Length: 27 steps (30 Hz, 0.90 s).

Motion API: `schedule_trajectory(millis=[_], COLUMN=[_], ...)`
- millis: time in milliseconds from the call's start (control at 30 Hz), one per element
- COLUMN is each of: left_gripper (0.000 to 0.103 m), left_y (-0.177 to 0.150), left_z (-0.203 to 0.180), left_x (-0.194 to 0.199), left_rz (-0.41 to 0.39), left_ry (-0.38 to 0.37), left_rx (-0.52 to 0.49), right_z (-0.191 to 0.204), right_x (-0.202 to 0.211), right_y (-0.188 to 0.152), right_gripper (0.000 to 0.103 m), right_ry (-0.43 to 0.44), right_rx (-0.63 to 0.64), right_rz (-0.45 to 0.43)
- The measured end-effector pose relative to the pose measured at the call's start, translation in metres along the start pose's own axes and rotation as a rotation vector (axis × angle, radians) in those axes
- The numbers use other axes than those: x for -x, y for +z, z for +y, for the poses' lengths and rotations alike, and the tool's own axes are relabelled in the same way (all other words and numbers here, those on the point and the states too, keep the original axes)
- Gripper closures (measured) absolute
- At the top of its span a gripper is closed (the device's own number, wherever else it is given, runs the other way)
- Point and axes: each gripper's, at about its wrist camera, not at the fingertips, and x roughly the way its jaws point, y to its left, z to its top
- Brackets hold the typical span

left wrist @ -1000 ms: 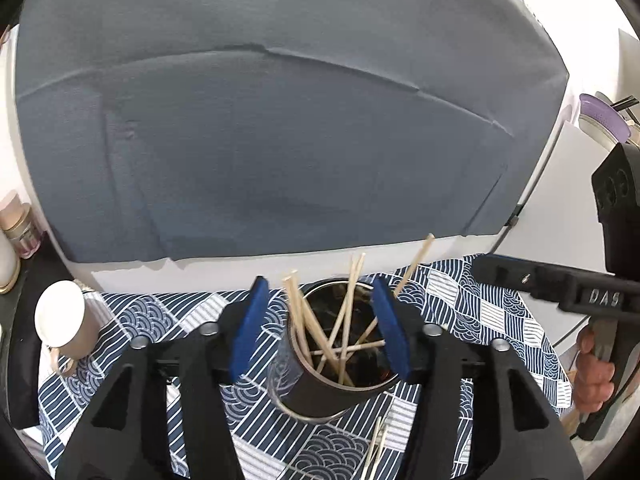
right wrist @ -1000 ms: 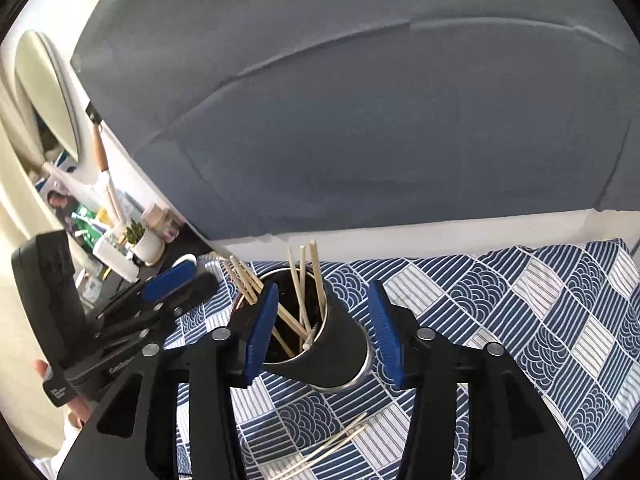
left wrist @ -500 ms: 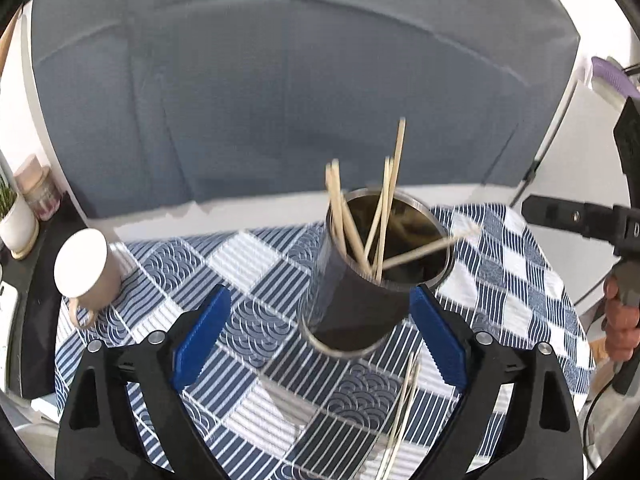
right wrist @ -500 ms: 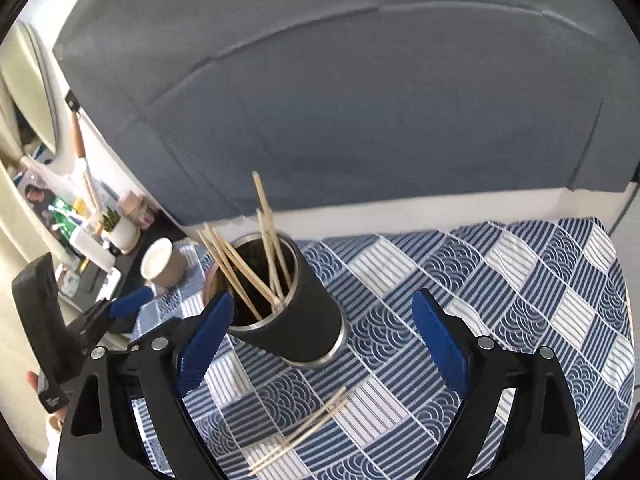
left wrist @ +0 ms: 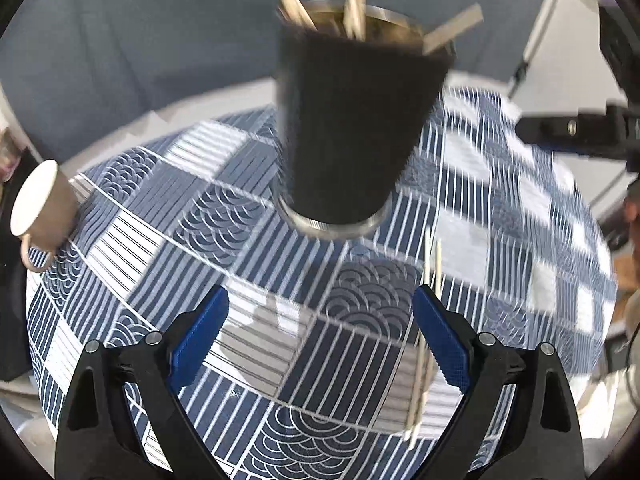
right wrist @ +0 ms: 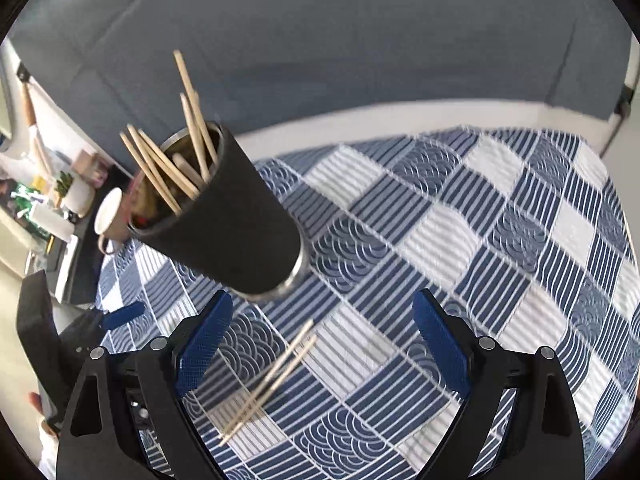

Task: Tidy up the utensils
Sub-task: 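Withdraw both open tools from the cup toward the last chopsticks, then close the left tool on one chopstick while the right tool grasps another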

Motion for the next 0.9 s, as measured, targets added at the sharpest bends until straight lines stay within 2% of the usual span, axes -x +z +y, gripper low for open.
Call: schedule_trajectory(millis=[233,533,733,900], left_gripper=[0.012,0.012,0.012,0.011], left_y=[-0.016,-0.021,-0.022,-0.021], left_z=[-0.020,-0.040,-0.045,-0.044], left_x=[-0.029,-0.043,-0.049,-0.056], left_rz=[0.085,0.122,0.144,0.160], left_ry=[-0.023,-0.059,-0.058,-0.044], left_rx=[-0.124,-0.219,-0.256,-0.237], right_z=[-0.005,-0.002,0.000,0.004], right_x=[-0.025,-0.057,-0.073,-0.083], right_y=[-0.029,-0.057,-0.065,-0.069], right_gripper=[0.016,0.016,0.016,0.016], right_ry=[-0.086,-0.176,-0.189,-0.199], right_rx=[-0.006,0.033,0.025,0.022], right_rz=[0.061,0.146,0.180,0.198])
